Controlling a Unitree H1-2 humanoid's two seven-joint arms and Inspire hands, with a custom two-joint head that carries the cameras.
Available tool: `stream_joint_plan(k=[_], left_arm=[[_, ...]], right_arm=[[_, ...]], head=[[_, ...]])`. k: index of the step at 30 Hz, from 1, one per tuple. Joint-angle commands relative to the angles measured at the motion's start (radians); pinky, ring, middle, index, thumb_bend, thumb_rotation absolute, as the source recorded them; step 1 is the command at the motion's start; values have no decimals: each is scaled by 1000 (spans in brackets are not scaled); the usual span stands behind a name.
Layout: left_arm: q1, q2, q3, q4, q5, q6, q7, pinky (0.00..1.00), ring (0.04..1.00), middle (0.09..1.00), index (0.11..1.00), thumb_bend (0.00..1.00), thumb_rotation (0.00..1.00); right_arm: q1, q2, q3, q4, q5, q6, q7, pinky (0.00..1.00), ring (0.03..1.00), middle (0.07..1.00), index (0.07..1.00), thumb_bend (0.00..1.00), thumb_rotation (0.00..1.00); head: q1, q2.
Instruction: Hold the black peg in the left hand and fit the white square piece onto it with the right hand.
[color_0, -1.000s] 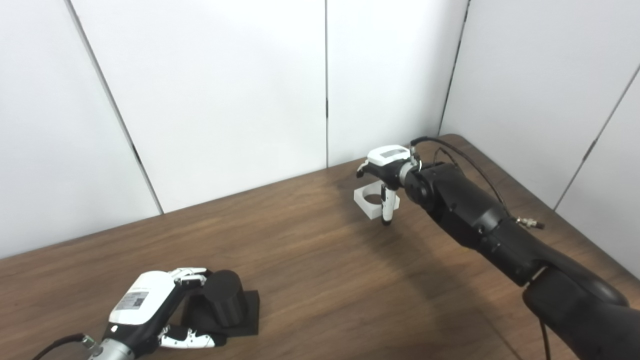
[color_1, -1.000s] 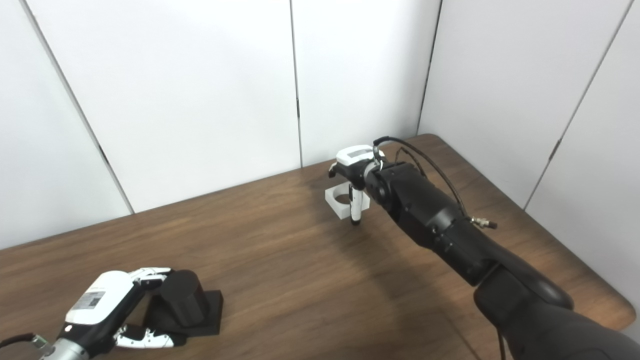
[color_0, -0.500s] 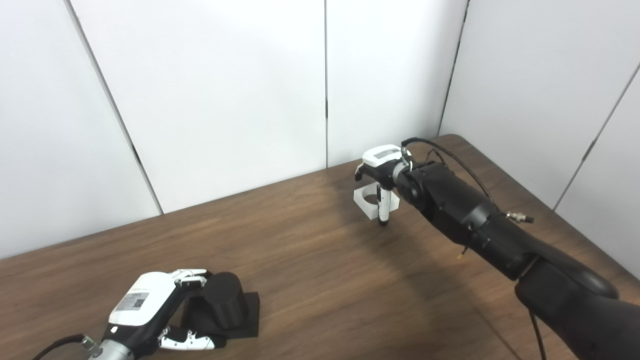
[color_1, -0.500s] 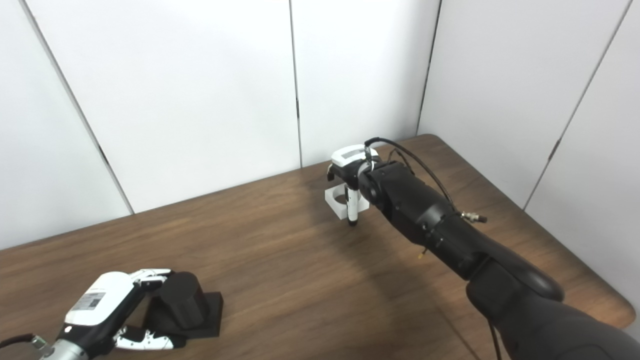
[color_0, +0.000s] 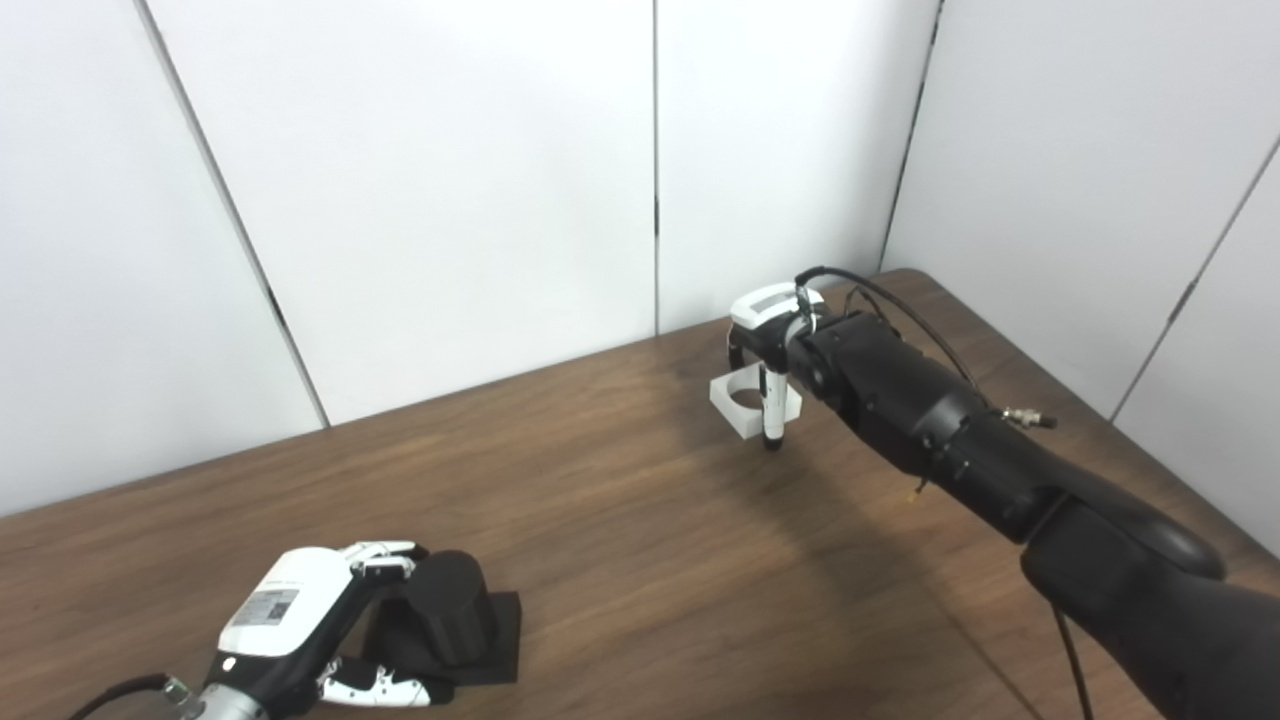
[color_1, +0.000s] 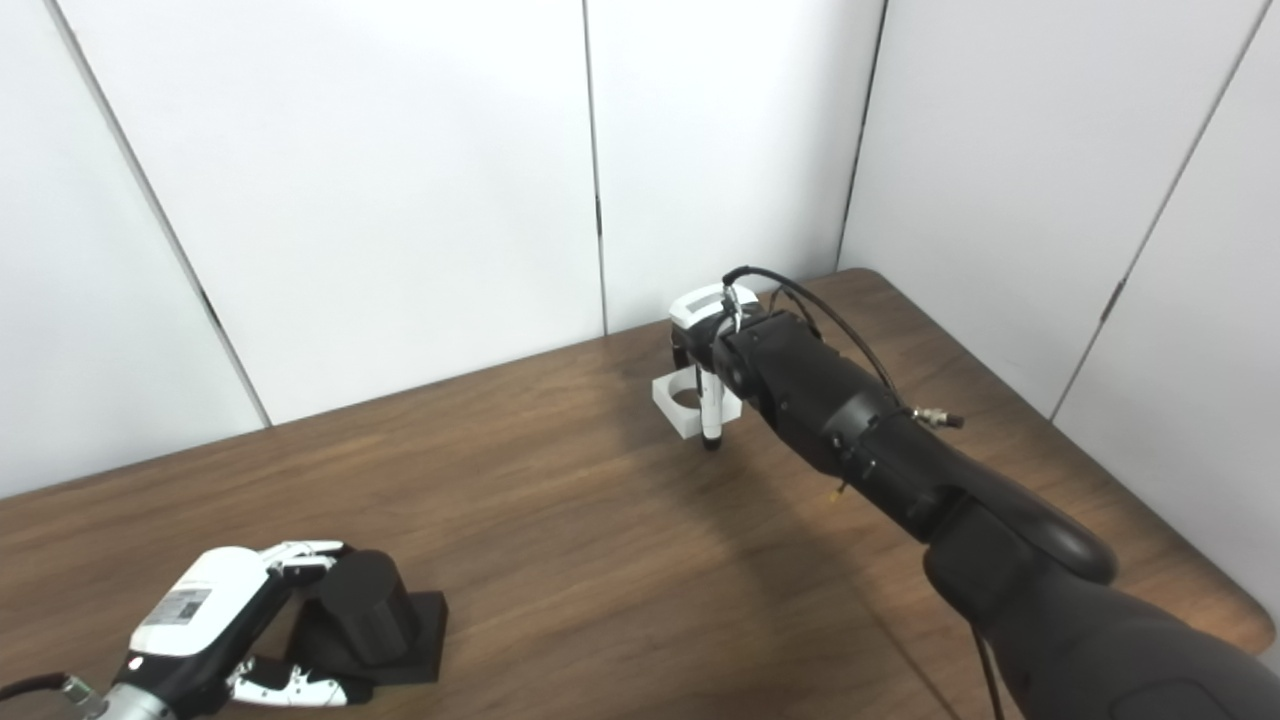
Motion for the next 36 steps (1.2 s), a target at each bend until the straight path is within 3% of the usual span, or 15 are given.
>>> stream_joint_plan(k=[1,6,9,10,11,13,24,30,36], left_arm=[[74,39,-40,37,25,23,-122,717,817,814,491,524,61],[75,38,-37,42,21,15,-117,714,815,811,491,524,61],[75,40,-36,37,21,13,-117,719,818,811,490,524,61],[75,41,-36,37,22,13,-117,718,816,810,490,524,61],[74,41,-37,35,23,15,-119,716,816,811,490,524,60],[74,40,-37,33,24,21,-123,706,819,814,491,524,61],[71,35,-36,34,20,25,-131,730,832,815,491,524,62],[70,36,-35,31,19,31,-139,717,828,819,491,524,63],[75,36,-32,28,15,28,-135,730,830,817,491,524,62]], right_arm=[[-33,-47,-5,-13,-32,34,26,837,896,908,740,903,239],[-33,-50,0,-4,-48,39,39,800,867,854,713,882,241],[-32,-54,-6,-1,-39,24,45,787,835,815,624,846,230],[-30,-54,-11,-2,-35,23,42,812,838,805,555,688,191],[-28,-55,-14,-5,-33,21,36,831,842,801,522,608,171],[-20,-58,-24,-18,-24,14,25,853,845,791,497,541,151],[12,-71,-73,-28,43,-76,-85,883,845,777,488,522,143],[49,-58,-116,-37,72,-126,-252,976,819,736,478,523,140],[78,-58,-153,-79,122,-170,-325,966,825,742,478,523,134]], head=[[-1,0],[-1,2],[5,9],[5,9],[5,10],[7,12],[18,24],[35,29],[69,38]])
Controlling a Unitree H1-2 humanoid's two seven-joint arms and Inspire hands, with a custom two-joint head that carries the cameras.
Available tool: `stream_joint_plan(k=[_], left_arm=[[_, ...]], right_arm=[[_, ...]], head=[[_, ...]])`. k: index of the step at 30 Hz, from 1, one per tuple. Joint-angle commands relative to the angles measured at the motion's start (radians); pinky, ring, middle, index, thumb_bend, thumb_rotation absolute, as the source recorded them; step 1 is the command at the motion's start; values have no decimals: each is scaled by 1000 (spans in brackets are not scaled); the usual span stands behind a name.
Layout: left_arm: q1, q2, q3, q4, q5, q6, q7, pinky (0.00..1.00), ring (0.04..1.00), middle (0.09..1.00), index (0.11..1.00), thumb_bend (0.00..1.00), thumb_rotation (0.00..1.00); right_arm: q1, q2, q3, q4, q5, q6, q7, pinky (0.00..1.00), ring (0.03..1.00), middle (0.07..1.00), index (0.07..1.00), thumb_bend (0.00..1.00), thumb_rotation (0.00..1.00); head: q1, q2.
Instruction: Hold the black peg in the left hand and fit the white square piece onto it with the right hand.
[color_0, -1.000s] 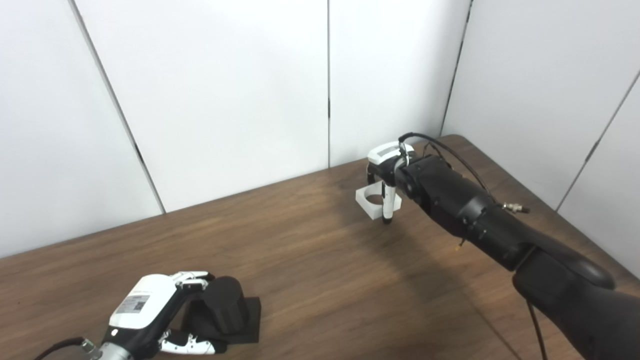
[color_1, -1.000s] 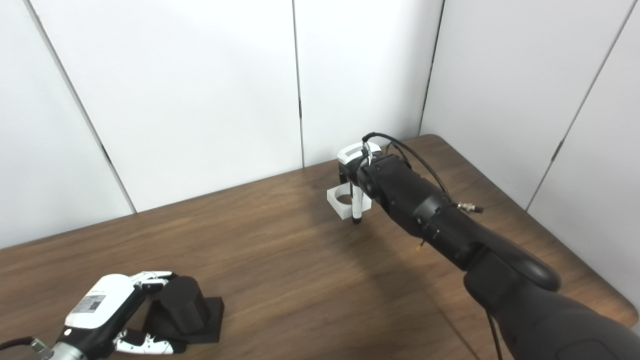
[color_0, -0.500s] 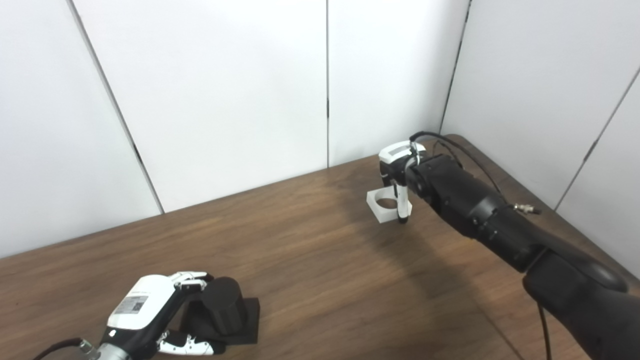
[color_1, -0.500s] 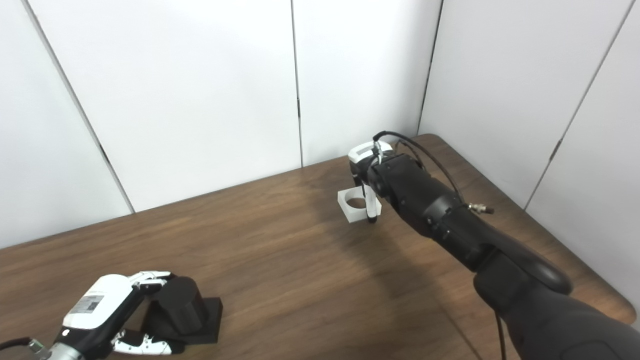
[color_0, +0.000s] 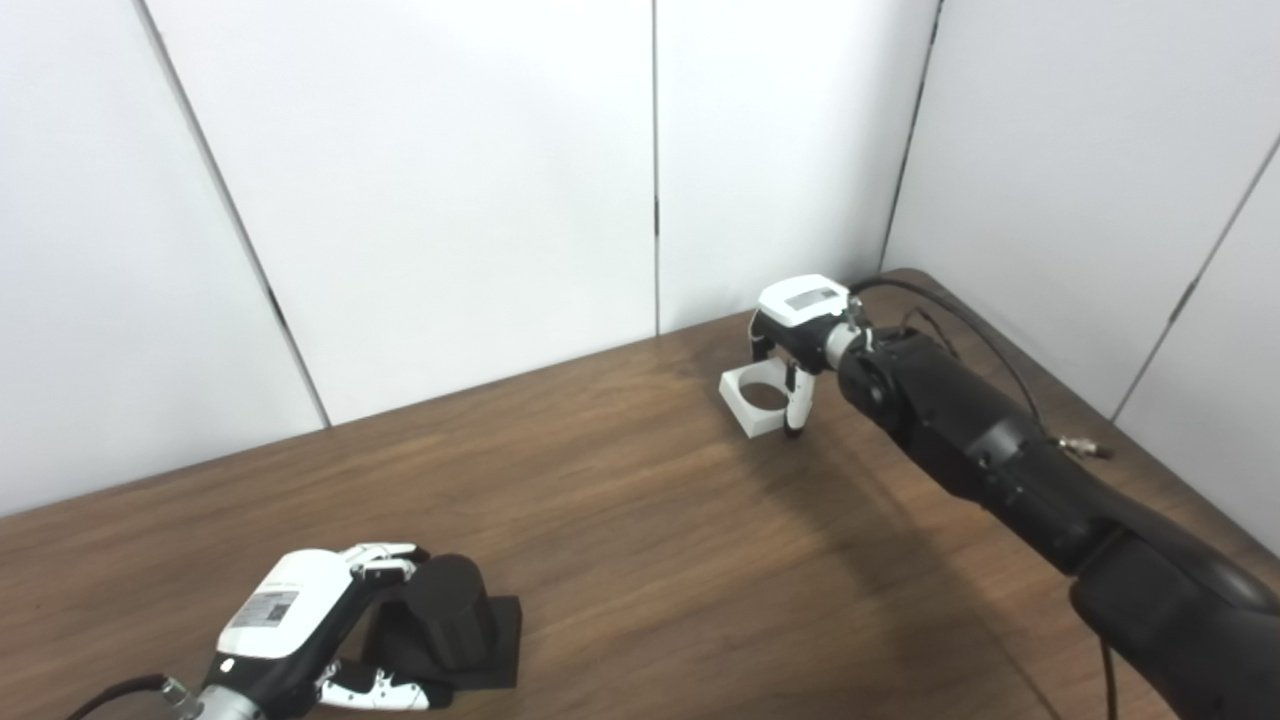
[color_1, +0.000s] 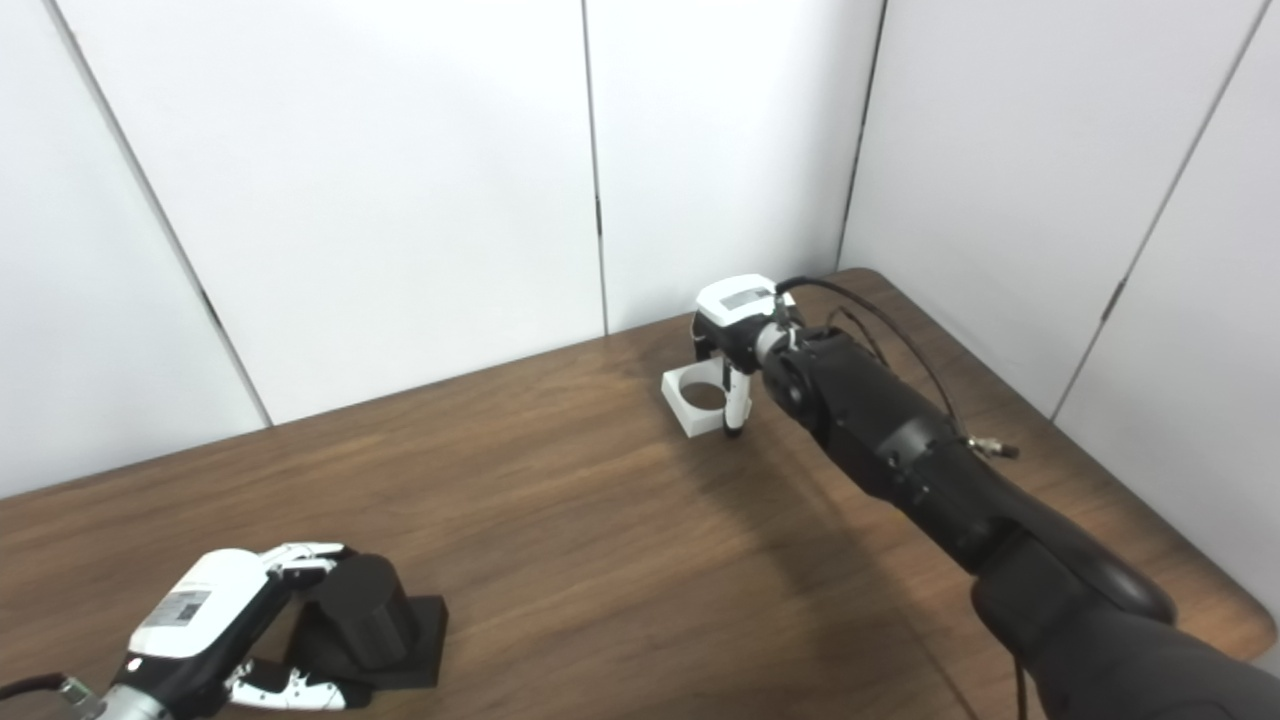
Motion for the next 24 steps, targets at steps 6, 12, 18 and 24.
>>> stream_joint_plan(k=[6,12,18,24], left_arm=[[69,21,-39,44,20,28,-114,730,825,818,491,524,63],[67,3,-45,39,30,60,-127,726,833,826,491,524,67],[65,-16,-51,29,43,91,-133,734,839,828,491,524,68],[59,-34,-55,35,54,105,-132,714,838,828,490,524,71]], right_arm=[[-28,-33,-48,-138,41,-43,-26,942,822,748,479,520,132],[-20,-40,-70,-253,82,-64,27,929,815,742,480,521,132],[-13,-44,-74,-355,113,-99,75,897,806,730,480,524,133],[-18,-39,-76,-438,135,-140,133,874,805,729,479,524,134]], head=[[81,19],[168,41],[253,68],[304,91]])
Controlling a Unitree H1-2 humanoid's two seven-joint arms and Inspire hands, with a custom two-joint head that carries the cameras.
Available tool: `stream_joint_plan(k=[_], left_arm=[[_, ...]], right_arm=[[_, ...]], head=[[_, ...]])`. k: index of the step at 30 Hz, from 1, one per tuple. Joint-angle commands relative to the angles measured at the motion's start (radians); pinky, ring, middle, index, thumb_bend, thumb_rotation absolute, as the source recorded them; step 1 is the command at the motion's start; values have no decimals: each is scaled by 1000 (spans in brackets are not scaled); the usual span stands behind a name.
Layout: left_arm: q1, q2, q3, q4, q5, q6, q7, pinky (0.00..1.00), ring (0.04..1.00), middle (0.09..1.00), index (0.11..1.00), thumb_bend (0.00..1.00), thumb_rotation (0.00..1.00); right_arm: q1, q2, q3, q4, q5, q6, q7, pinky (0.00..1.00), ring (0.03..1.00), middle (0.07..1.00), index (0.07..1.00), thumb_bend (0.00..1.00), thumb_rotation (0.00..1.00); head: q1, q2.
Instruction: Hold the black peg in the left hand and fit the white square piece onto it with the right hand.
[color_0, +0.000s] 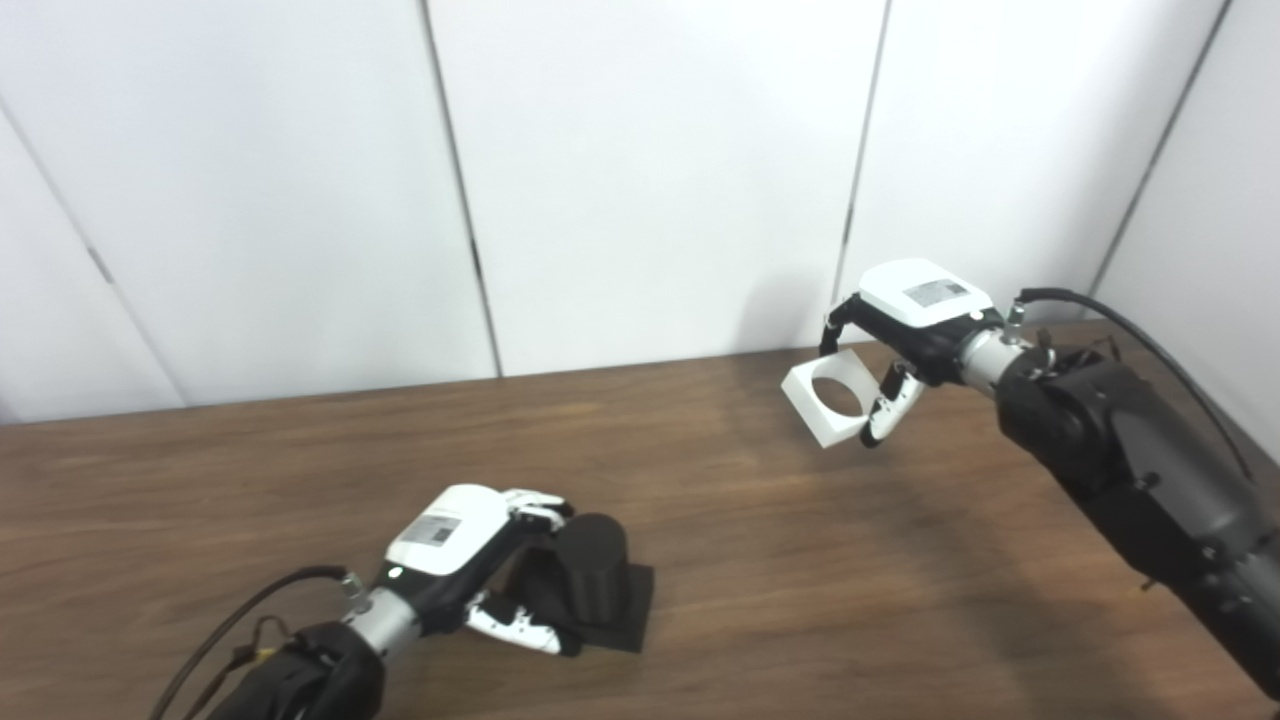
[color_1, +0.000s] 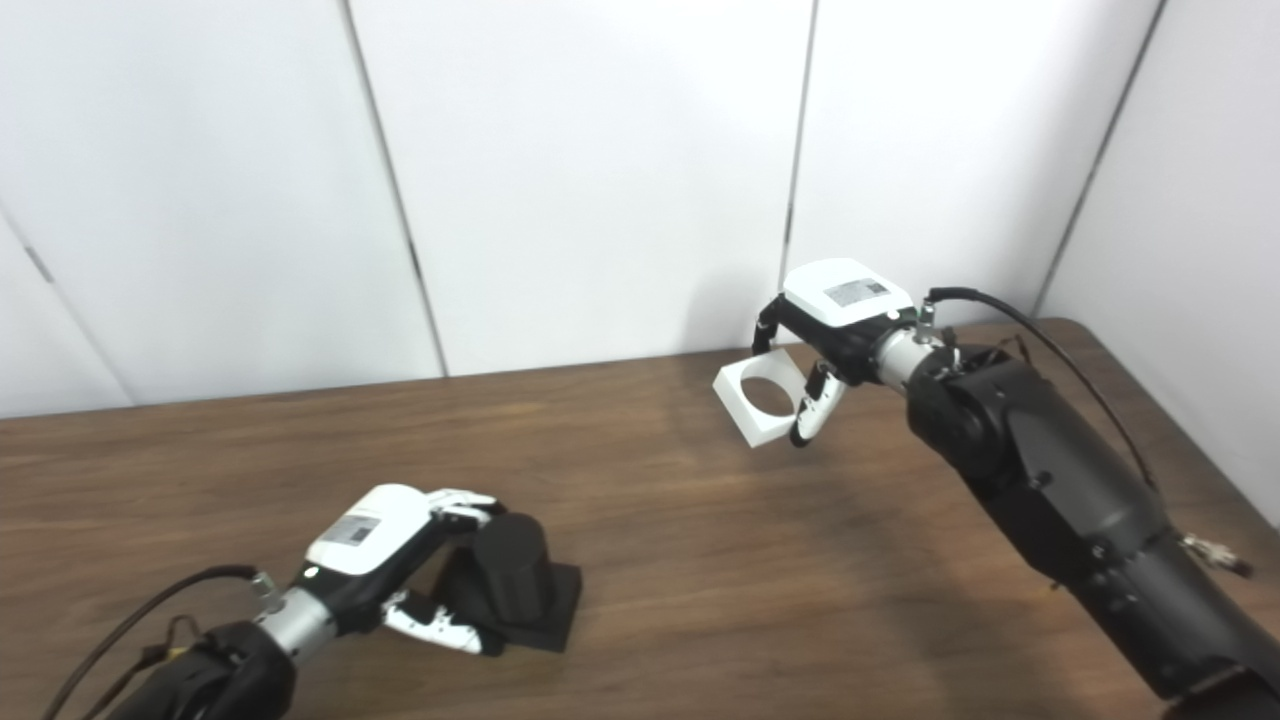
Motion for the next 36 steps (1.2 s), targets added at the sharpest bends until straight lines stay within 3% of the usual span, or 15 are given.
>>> stream_joint_plan(k=[1,12,21,36], left_arm=[[62,-1,-51,45,40,54,-116,709,837,828,490,524,71],[52,-36,-52,51,58,73,-104,741,838,827,488,523,72],[53,-46,-54,45,60,88,-107,752,840,826,488,523,72],[46,-58,-65,54,70,103,-112,765,847,828,488,524,72]], right_arm=[[-50,-26,-24,-59,15,-26,12,872,805,729,479,523,134],[-80,20,-14,-159,66,-90,89,806,775,721,477,522,136],[-92,81,22,-199,82,-132,136,804,773,720,478,520,137],[-86,167,24,-246,106,-120,182,806,781,720,477,523,135]], head=[[5,3],[74,25],[88,32],[93,36]])
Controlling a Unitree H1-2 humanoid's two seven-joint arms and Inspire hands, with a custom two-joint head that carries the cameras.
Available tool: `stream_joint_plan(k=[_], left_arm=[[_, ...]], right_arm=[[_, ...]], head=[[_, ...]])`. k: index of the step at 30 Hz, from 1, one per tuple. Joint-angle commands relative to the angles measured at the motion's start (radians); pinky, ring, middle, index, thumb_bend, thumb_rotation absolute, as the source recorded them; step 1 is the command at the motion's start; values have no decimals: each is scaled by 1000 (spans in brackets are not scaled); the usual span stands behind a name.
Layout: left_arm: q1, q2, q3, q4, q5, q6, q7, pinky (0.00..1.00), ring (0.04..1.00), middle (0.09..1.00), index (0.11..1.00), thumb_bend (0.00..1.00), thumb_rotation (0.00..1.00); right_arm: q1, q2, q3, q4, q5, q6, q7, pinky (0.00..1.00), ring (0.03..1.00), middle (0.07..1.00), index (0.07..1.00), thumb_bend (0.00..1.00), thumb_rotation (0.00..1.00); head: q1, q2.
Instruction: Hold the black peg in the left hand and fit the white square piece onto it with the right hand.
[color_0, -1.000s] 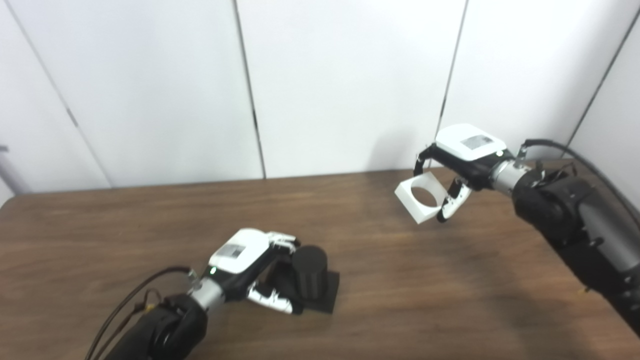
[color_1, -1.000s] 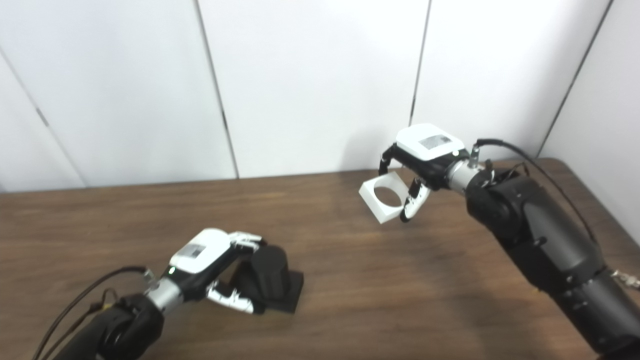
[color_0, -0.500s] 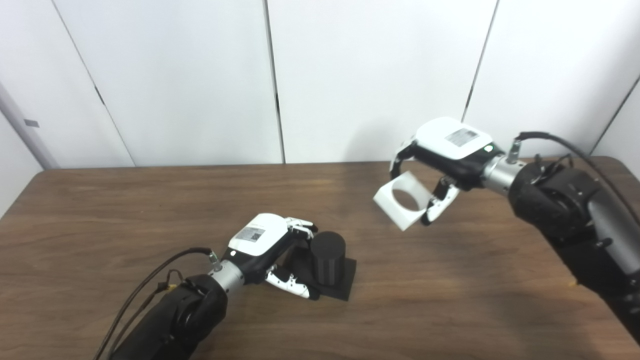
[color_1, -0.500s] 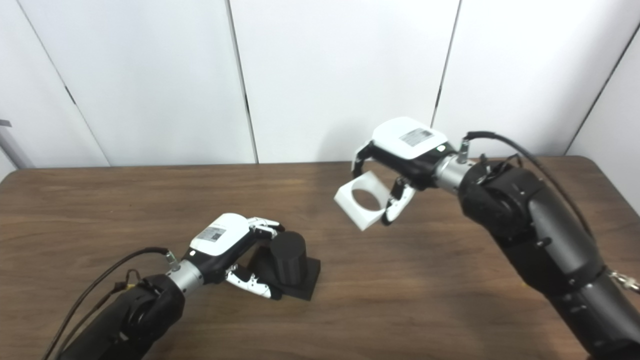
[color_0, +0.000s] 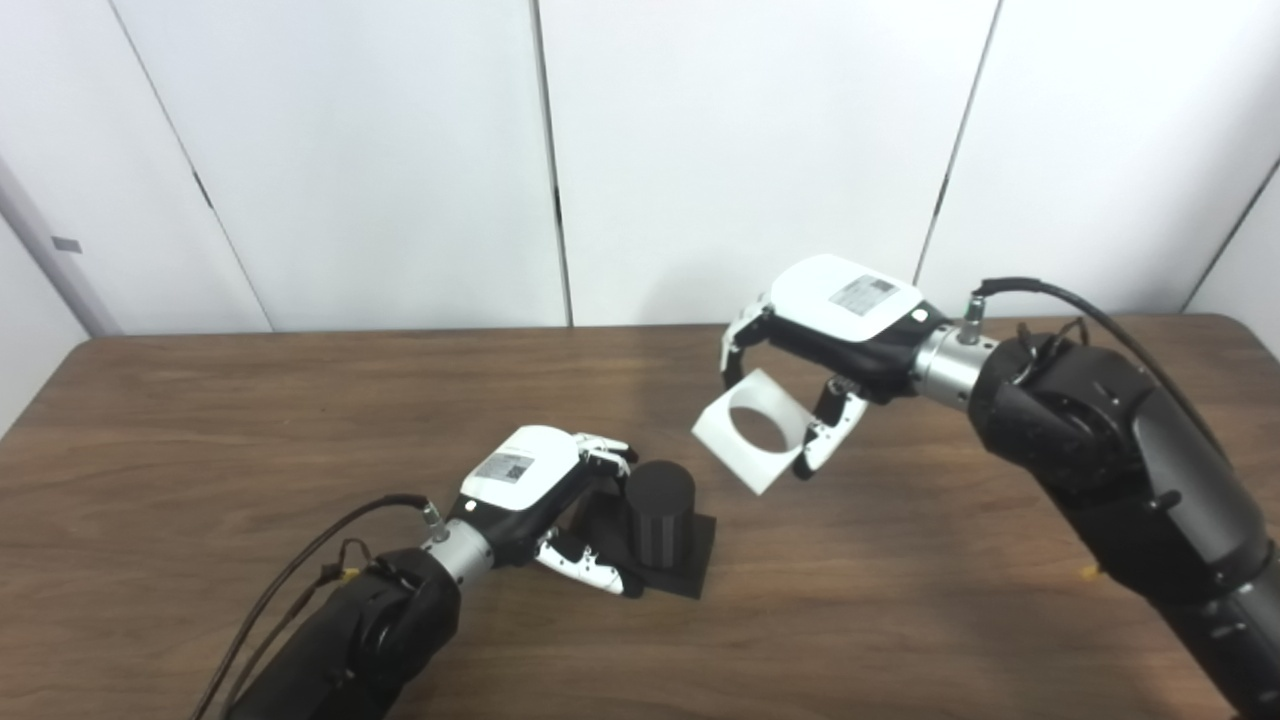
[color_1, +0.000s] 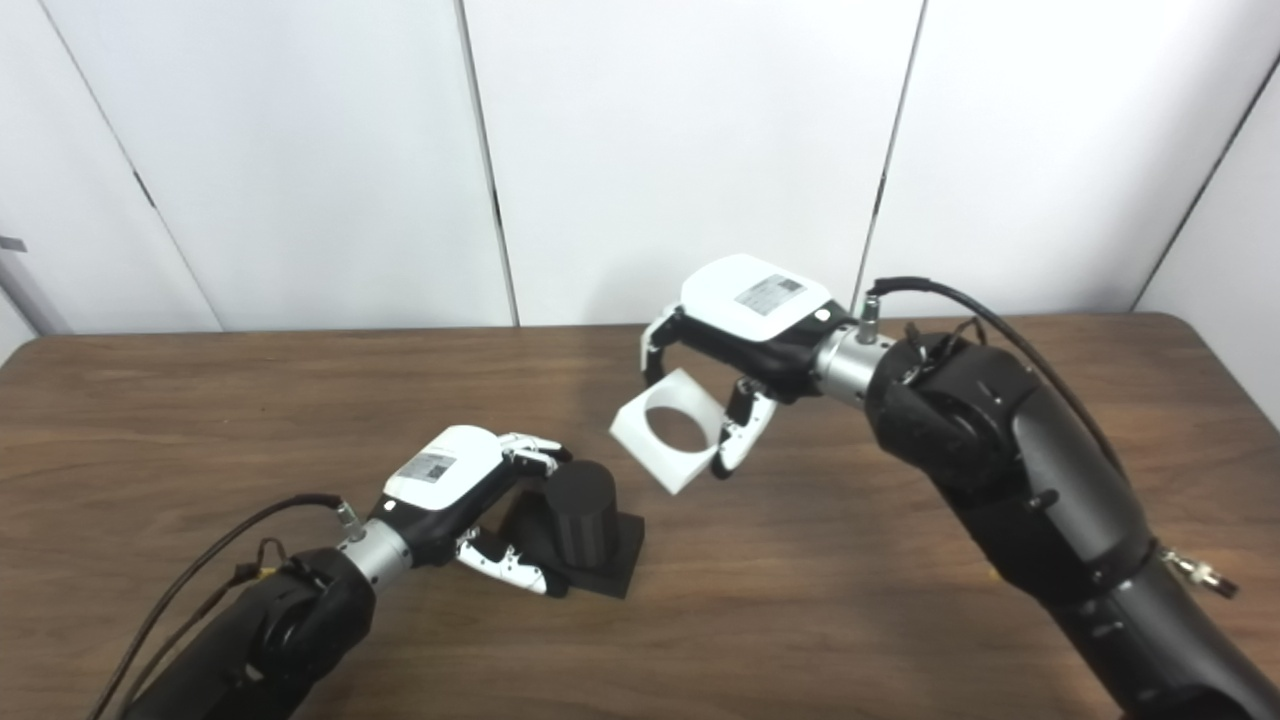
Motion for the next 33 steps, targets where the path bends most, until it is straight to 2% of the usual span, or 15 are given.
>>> stream_joint_plan(k=[1,17,28,33], left_arm=[[49,-16,-62,57,42,46,-112,769,848,829,488,524,71],[46,-27,-60,64,47,38,-92,737,834,818,487,524,71],[46,-29,-61,48,51,53,-114,748,842,828,487,524,72],[47,-30,-59,45,49,46,-107,715,834,821,487,524,72]], right_arm=[[-48,2,-20,-28,14,-1,-10,814,783,721,477,523,135],[-48,81,3,-11,2,-5,-5,811,783,724,477,523,136],[-41,98,21,13,8,-19,-9,817,782,726,476,523,135],[-38,104,29,23,13,-17,-5,821,786,729,476,523,135]], head=[[4,1],[19,6],[26,12],[27,13]])
